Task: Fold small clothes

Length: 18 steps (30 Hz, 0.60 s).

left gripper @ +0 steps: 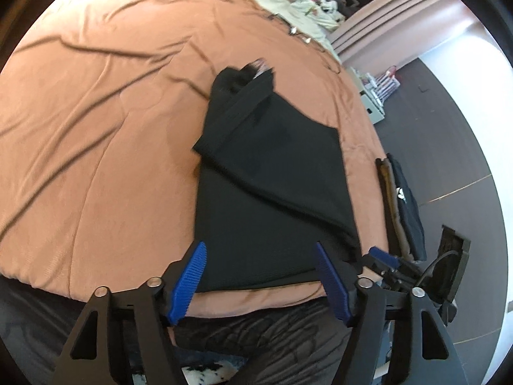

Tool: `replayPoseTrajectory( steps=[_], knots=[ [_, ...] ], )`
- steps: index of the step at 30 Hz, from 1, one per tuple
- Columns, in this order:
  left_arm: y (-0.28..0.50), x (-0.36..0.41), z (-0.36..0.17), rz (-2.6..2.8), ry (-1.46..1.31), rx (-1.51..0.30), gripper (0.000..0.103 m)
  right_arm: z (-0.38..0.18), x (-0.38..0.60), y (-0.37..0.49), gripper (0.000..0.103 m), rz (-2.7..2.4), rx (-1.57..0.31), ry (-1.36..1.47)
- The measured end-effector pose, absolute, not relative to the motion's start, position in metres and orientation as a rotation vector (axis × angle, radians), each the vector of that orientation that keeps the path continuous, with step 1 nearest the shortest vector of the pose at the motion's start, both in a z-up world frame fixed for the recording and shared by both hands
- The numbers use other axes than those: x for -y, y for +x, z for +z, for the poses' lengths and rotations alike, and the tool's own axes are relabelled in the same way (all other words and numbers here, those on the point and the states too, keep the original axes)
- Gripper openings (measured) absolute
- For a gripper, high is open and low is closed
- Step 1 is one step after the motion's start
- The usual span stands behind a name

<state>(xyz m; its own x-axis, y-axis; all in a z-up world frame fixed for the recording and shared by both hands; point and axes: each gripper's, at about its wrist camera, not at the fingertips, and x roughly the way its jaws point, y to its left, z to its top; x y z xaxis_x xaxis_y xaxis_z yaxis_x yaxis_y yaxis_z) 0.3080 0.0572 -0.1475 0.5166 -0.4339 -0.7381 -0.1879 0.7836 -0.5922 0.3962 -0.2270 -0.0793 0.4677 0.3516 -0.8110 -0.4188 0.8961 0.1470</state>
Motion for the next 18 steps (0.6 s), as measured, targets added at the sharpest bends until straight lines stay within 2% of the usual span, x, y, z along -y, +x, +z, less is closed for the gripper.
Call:
replayPoseTrajectory(
  steps=[7, 9, 14, 18],
  knots=[
    [0.321, -0.061, -0.187, -0.159, -0.708, -1.11, 0.051, -0.084, 0.198, 0.417, 0.05, 0.469, -0.979, -0.261],
    [0.323, -0.06, -0.193, -0.168, -0.696, -1.128, 0.043, -0.085, 0.192, 0.423, 0.05, 0.464, -0.977, -0.301],
    [0.325, -0.063, -0.205, -0.172, -0.706, -1.143, 0.035, -0.1, 0.177, 0.429, 0.05, 0.491, -0.981, -0.361],
    [0.323, -0.068, -0.208, -0.155, -0.712, -1.146, 0.034, -0.108, 0.169, 0.432, 0.05, 0.511, -0.976, -0.399]
  ],
)
